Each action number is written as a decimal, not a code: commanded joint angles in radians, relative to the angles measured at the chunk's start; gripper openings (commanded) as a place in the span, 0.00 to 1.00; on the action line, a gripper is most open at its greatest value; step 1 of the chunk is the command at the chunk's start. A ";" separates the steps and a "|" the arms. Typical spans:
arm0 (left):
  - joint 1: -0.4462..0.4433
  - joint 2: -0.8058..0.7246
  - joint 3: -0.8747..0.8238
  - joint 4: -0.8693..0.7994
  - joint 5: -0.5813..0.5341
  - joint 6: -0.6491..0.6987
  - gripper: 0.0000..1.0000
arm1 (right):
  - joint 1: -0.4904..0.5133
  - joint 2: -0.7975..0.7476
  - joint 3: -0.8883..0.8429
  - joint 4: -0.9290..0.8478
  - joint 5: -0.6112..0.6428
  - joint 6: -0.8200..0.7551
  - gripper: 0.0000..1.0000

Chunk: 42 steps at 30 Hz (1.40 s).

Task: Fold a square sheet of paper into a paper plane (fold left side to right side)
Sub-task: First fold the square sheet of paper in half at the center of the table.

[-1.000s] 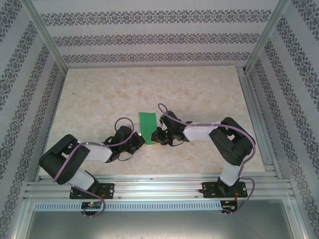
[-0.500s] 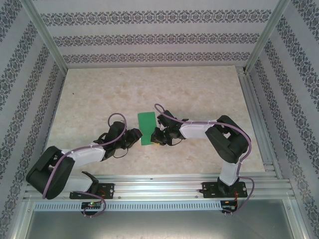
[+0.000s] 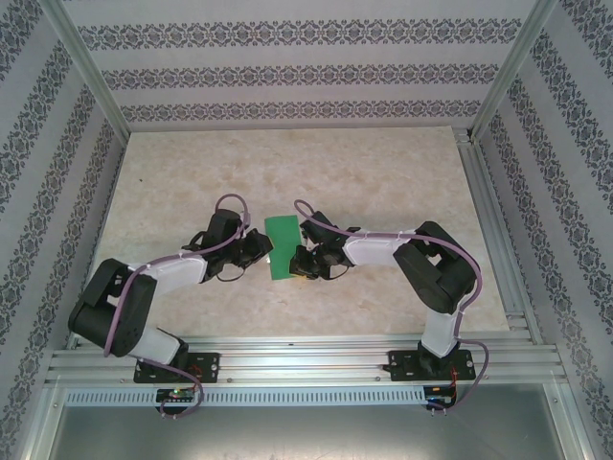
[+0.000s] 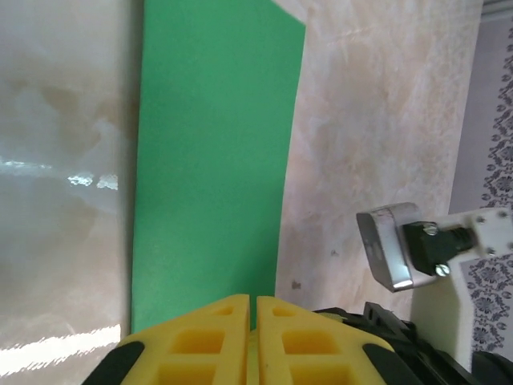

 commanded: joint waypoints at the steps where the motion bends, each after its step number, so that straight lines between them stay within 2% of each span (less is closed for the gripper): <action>1: 0.004 0.075 0.036 0.104 0.060 0.066 0.09 | 0.016 0.054 -0.012 -0.078 0.068 -0.019 0.16; 5: 0.005 0.169 0.025 0.223 0.089 0.059 0.07 | 0.018 0.054 -0.012 -0.089 0.072 -0.019 0.16; 8: 0.004 0.214 0.025 0.252 0.090 0.078 0.05 | 0.019 0.053 -0.012 -0.100 0.078 -0.022 0.16; 22: 0.037 0.252 0.065 0.121 -0.013 0.199 0.05 | 0.022 0.056 -0.001 -0.153 0.108 -0.034 0.15; 42: 0.101 0.339 0.184 0.127 -0.075 0.259 0.09 | 0.027 0.066 0.012 -0.190 0.121 -0.047 0.15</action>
